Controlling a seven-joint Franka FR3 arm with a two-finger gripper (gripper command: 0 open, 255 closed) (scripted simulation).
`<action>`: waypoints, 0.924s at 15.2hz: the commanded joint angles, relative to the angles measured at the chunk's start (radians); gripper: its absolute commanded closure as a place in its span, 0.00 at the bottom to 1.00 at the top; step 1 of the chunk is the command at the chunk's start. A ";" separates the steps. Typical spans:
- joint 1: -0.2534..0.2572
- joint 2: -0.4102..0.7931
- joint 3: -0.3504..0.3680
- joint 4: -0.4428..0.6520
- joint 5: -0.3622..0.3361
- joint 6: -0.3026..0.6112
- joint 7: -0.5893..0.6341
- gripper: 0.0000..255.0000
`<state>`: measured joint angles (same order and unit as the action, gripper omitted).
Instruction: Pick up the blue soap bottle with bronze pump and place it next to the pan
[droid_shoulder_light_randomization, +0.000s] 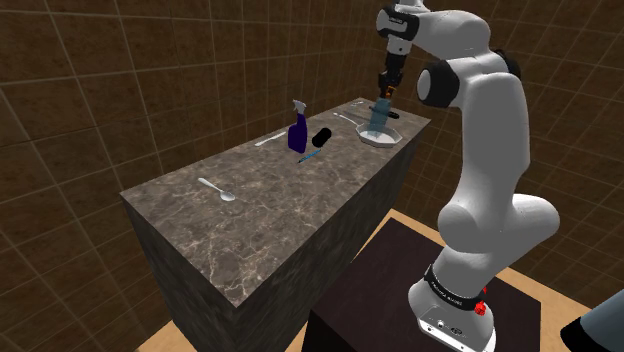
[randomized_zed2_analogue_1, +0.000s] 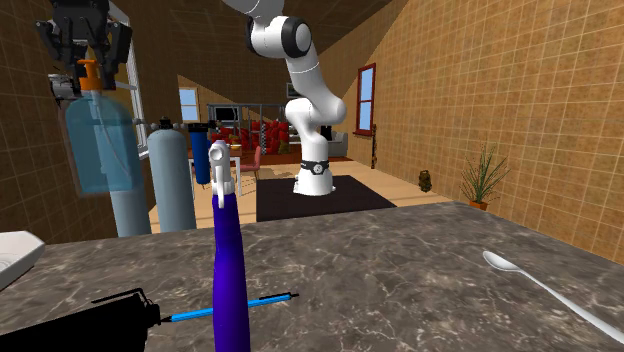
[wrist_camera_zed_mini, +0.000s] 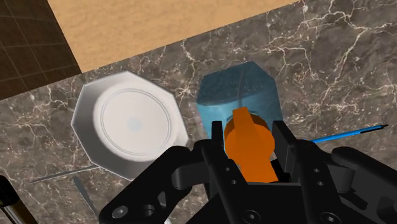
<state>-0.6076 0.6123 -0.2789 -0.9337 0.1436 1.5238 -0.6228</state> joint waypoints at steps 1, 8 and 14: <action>-0.003 -0.005 -0.001 -0.028 0.000 0.024 -0.010 1.00; 0.017 -0.039 -0.003 -0.180 -0.006 0.141 -0.013 1.00; 0.027 -0.048 -0.003 -0.276 -0.007 0.227 -0.016 1.00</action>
<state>-0.5822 0.5666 -0.2815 -1.1942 0.1363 1.7370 -0.6375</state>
